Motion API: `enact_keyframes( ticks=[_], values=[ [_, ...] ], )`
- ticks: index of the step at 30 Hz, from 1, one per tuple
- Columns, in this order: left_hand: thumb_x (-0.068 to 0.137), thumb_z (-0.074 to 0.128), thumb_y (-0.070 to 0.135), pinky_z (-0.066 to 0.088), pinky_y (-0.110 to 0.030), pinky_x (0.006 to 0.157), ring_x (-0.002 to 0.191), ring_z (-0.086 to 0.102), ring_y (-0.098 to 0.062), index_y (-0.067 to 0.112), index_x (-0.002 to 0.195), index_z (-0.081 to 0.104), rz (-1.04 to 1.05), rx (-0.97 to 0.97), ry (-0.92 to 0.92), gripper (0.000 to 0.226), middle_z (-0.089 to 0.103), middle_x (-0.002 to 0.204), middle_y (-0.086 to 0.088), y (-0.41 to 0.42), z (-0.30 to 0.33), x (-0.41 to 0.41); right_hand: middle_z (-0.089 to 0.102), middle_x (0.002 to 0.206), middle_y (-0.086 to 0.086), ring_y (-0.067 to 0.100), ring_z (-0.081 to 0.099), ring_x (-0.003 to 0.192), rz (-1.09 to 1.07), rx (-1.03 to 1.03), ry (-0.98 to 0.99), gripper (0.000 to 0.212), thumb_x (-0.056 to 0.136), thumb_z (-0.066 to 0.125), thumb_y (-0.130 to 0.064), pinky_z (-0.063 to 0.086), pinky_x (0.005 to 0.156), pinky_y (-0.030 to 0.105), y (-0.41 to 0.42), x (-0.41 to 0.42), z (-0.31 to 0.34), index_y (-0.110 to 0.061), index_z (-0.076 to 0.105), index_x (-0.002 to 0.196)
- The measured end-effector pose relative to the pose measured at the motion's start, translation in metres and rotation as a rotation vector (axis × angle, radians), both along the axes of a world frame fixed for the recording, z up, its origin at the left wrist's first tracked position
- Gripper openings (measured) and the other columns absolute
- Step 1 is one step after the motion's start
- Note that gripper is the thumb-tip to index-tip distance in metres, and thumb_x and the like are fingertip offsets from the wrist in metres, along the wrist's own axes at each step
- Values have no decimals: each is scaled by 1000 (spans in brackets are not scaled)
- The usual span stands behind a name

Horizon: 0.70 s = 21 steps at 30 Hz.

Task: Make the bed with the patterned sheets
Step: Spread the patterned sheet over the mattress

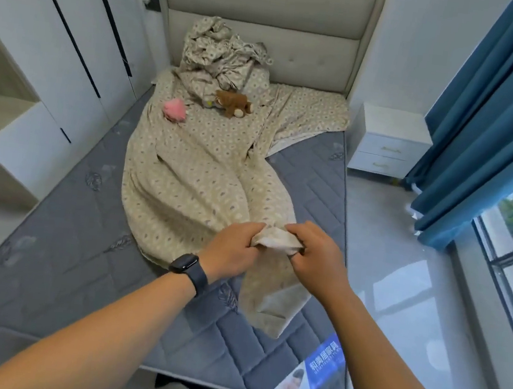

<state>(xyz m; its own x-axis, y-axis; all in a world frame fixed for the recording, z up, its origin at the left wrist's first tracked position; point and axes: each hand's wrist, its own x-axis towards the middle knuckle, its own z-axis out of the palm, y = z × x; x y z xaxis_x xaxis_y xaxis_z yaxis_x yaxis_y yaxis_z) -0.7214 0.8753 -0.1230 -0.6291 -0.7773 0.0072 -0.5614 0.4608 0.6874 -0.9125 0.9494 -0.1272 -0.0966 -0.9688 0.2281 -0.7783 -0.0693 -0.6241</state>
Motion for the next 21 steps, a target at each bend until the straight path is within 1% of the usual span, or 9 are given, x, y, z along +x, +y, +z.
enact_keyframes(
  ticks=[2,4,7,10,13,16,17,19,21],
  values=[
    [94,52,29,43,-50,65,72,56,-22,19,82,55,-2,-22,11,16,62,78,0,13,0,-5,67,110,-7,14,61,95,-32,77,7,33,86,66,-18,49,75,30,10,-14,-17,-25,70,118],
    [91,47,36,44,-50,67,73,57,-21,18,84,57,-10,-65,-3,21,62,79,1,21,3,-11,69,111,-4,20,65,97,-31,152,-39,32,88,70,-14,52,77,34,21,-25,-34,-24,70,118],
    [85,42,47,45,-45,67,75,59,-16,19,89,62,41,-60,53,34,65,80,4,20,11,-15,72,107,-2,21,65,91,-60,366,-62,24,97,60,-16,44,71,26,32,-34,-58,-26,71,116],
    [86,49,43,45,-40,64,72,60,-11,24,87,64,126,-42,138,24,66,77,9,15,9,-13,72,101,5,28,64,90,-245,493,7,35,94,47,-6,41,65,29,50,-48,-78,-27,69,111],
    [86,50,44,40,-39,60,66,56,-12,27,80,58,88,37,63,20,61,70,7,15,4,-17,70,96,8,34,63,90,-560,400,-100,41,84,46,-1,49,70,37,58,-81,-74,-26,66,111],
    [86,46,51,42,-40,64,72,57,-16,35,77,49,-26,127,-129,19,61,76,8,19,2,-32,69,95,15,32,57,81,-703,227,-116,39,83,48,2,44,69,36,46,-119,-52,-20,66,110],
    [89,47,50,43,-39,67,78,58,-17,36,82,51,-54,162,-172,16,62,82,9,23,1,-35,68,93,14,30,54,79,-694,178,-129,37,85,47,4,42,68,36,42,-126,-42,-17,65,109],
    [98,51,41,42,-33,72,92,59,-16,36,105,60,-79,239,-227,12,66,102,8,26,-3,-41,65,89,9,27,53,80,-632,85,-162,32,89,46,4,40,69,35,35,-135,-23,-12,64,110],
    [101,52,36,43,-29,80,104,59,-14,34,124,60,-86,320,-268,24,65,118,10,30,0,-54,63,89,2,25,56,80,-520,-11,-201,27,91,45,-3,40,69,34,26,-149,-7,-12,63,111]
  ],
)
